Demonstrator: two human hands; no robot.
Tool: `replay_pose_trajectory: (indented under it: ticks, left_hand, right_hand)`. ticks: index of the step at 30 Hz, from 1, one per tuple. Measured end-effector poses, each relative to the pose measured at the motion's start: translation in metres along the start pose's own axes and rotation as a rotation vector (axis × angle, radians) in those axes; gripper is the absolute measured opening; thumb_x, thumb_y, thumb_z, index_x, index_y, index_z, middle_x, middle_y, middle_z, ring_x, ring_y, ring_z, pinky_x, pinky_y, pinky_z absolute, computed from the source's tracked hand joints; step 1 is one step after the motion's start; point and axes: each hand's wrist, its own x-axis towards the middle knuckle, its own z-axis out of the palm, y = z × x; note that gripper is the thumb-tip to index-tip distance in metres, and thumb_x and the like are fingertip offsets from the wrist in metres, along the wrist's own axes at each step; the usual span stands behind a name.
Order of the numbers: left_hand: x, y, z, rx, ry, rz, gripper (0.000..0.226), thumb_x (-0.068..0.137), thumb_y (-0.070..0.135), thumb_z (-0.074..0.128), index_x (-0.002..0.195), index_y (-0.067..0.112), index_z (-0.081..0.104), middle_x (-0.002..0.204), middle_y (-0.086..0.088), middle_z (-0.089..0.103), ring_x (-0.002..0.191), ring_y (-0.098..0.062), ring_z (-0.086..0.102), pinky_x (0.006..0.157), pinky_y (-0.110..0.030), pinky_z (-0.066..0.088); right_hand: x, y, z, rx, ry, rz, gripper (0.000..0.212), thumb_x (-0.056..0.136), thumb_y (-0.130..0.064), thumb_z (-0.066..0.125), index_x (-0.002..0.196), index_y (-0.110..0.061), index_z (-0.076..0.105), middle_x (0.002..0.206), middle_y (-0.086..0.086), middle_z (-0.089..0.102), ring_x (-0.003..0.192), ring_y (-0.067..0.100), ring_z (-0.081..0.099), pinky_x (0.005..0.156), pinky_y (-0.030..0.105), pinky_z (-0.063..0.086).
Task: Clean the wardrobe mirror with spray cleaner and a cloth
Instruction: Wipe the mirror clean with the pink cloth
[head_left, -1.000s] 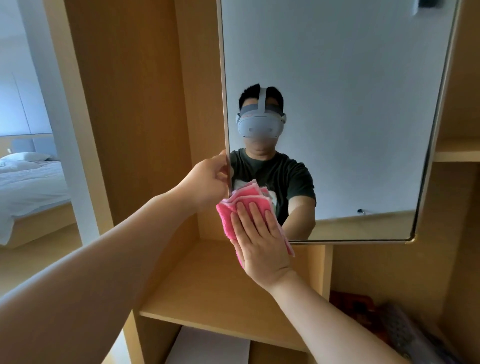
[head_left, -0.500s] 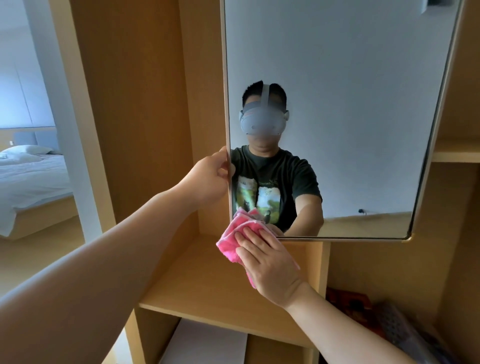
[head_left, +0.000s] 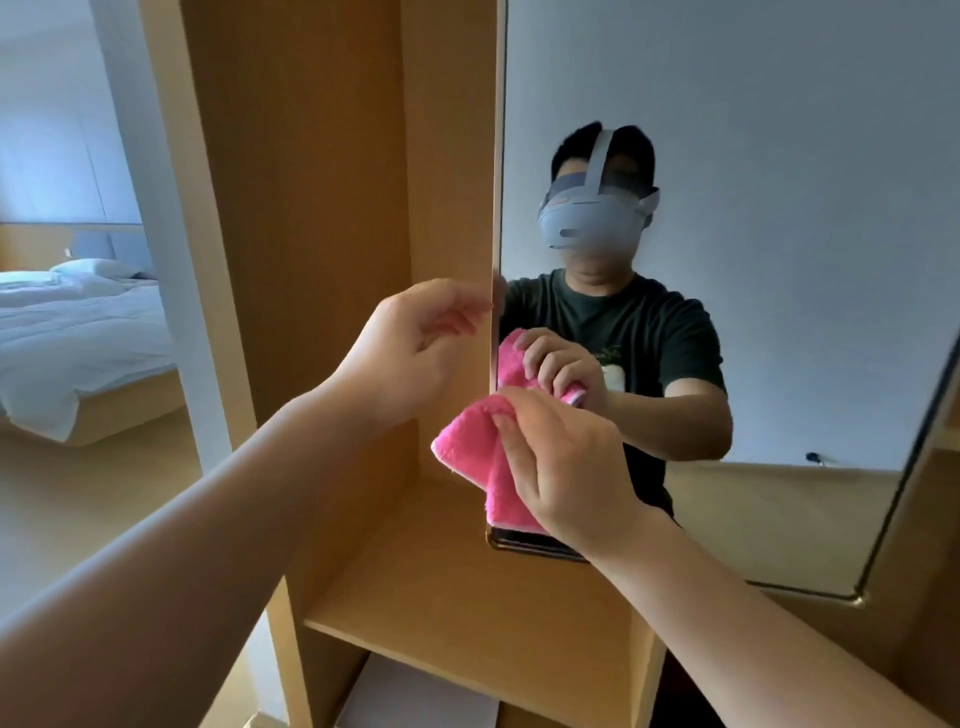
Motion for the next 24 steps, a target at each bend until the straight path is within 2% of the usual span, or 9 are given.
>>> replay_pose_trajectory:
  ticks: [5,8,11,13,19,21,24]
  left_hand:
    - [0.076,0.048,-0.054,0.001,-0.123,-0.009,0.031,0.082,0.004,0.040,0.097,0.007,0.067,0.090,-0.003,0.067,0.087,-0.019,0.064,0.077,-0.043,0.055]
    - [0.123,0.079,-0.089,-0.019,-0.191,0.014,0.017,0.088,0.007,0.049,0.093,0.007,0.065,0.086,-0.005,0.067,0.080,-0.023,0.065,0.069,-0.048,0.055]
    - [0.169,0.117,-0.119,-0.032,-0.271,0.073,0.013,0.087,0.002,0.059,0.098,0.006,0.064,0.091,-0.003,0.066,0.087,-0.021,0.066,0.074,-0.042,0.056]
    - [0.200,0.147,-0.134,-0.019,-0.296,0.107,0.017,0.085,0.004,0.064,0.101,0.010,0.063,0.093,0.001,0.066,0.090,-0.020,0.065,0.077,-0.037,0.057]
    - [0.270,0.225,-0.165,0.068,-0.301,0.188,0.025,0.082,0.007,0.072,0.104,0.015,0.069,0.097,0.006,0.067,0.091,-0.012,0.066,0.079,-0.024,0.056]
    - [0.280,0.245,-0.169,0.099,-0.297,0.193,0.025,0.081,0.009,0.074,0.102,0.021,0.069,0.096,0.008,0.067,0.090,-0.011,0.066,0.079,-0.022,0.055]
    - [0.281,0.266,-0.167,0.104,-0.265,0.171,0.020,0.085,0.013,0.071,0.101,0.023,0.069,0.093,0.008,0.068,0.088,-0.010,0.066,0.079,-0.021,0.055]
  right_hand:
    - [0.111,0.009,-0.035,0.028,-0.118,0.077,0.038,0.102,-0.029,0.039,0.101,-0.005,0.069,0.081,-0.001,0.070,0.065,0.010,0.063,0.059,0.013,0.043]
    - [0.182,0.018,-0.064,0.076,-0.145,0.149,0.036,0.101,-0.029,0.039,0.101,-0.007,0.067,0.080,-0.002,0.069,0.064,0.008,0.061,0.058,0.012,0.044]
    - [0.252,0.026,-0.095,0.128,-0.162,0.207,0.034,0.101,-0.028,0.038,0.100,-0.009,0.065,0.076,-0.004,0.065,0.060,0.007,0.058,0.052,0.019,0.048]
    - [0.294,0.031,-0.117,0.153,-0.170,0.202,0.033,0.100,-0.027,0.037,0.098,-0.008,0.064,0.072,-0.004,0.062,0.056,0.006,0.053,0.049,0.018,0.045]
    - [0.383,0.045,-0.187,0.310,-0.248,0.190,0.033,0.096,-0.024,0.037,0.103,-0.006,0.063,0.075,0.000,0.061,0.057,0.010,0.054,0.051,0.025,0.047]
    - [0.393,0.050,-0.206,0.350,-0.292,0.177,0.029,0.093,-0.017,0.040,0.111,-0.005,0.060,0.077,0.001,0.060,0.059,0.012,0.054,0.053,0.027,0.048]
    - [0.395,0.055,-0.227,0.382,-0.370,0.171,0.042,0.089,-0.011,0.041,0.129,-0.003,0.051,0.082,0.003,0.060,0.062,0.012,0.054,0.056,0.029,0.048]
